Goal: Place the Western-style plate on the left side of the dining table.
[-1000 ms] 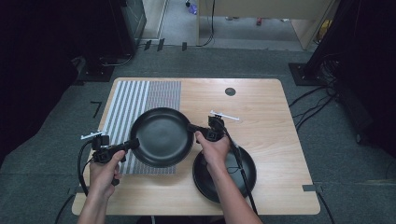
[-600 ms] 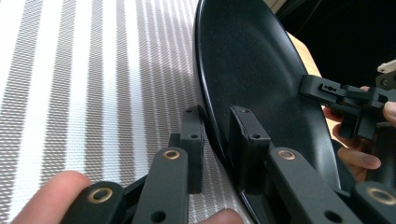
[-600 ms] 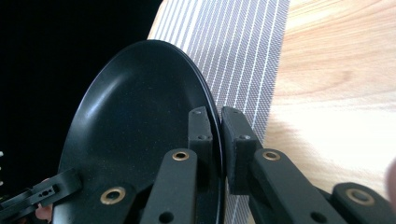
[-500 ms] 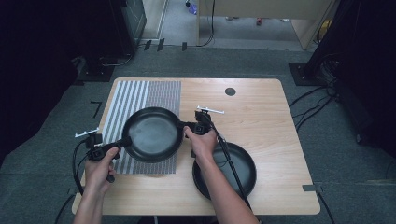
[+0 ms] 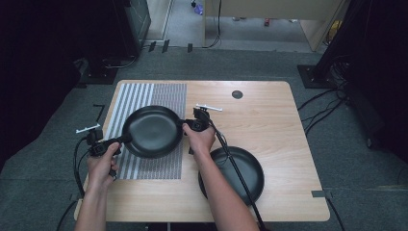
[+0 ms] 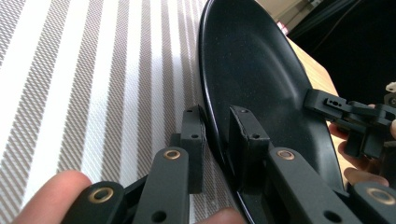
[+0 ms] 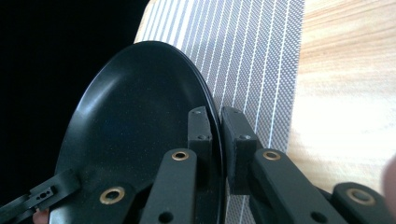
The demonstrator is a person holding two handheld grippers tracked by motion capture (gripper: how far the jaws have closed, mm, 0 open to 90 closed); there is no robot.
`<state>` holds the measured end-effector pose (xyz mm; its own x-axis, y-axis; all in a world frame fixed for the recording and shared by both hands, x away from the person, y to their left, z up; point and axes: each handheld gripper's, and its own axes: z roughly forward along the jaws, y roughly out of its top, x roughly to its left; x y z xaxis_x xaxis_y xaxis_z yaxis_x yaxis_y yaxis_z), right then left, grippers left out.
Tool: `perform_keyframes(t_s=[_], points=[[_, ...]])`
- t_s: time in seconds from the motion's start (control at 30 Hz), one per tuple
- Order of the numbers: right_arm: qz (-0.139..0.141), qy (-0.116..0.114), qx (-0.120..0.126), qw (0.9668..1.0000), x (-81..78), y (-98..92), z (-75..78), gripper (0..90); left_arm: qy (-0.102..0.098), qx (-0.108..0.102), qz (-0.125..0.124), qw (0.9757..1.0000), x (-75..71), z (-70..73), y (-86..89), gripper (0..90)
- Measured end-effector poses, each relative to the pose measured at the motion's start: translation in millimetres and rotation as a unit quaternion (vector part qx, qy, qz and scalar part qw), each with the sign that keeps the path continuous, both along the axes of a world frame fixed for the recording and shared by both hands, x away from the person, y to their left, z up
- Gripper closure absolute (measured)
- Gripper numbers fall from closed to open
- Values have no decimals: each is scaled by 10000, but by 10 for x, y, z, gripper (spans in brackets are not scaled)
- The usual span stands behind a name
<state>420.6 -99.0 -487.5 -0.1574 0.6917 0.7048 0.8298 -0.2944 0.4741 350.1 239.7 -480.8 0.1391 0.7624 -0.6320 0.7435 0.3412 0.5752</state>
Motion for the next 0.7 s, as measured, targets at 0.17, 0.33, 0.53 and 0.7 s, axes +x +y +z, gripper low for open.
perform_keyframes(t_s=[0.17, 0.33, 0.53, 0.7], points=[[-44, -34, -129, 9999, 118, 89, -36, 840, 142, -266, 136, 9995, 123, -121, 82, 781], [-68, -54, -119, 9999, 217, 157, -73, 841, 109, -271, 246, 9993, 212, -157, 130, 780], [-26, -108, -250, 9996, 314, 276, -123, 843, 232, -172, 361, 9989, 300, -255, 199, 770], [-90, -109, -173, 9998, 361, 317, -185, 843, 226, -196, 438, 9986, 353, -274, 219, 775]])
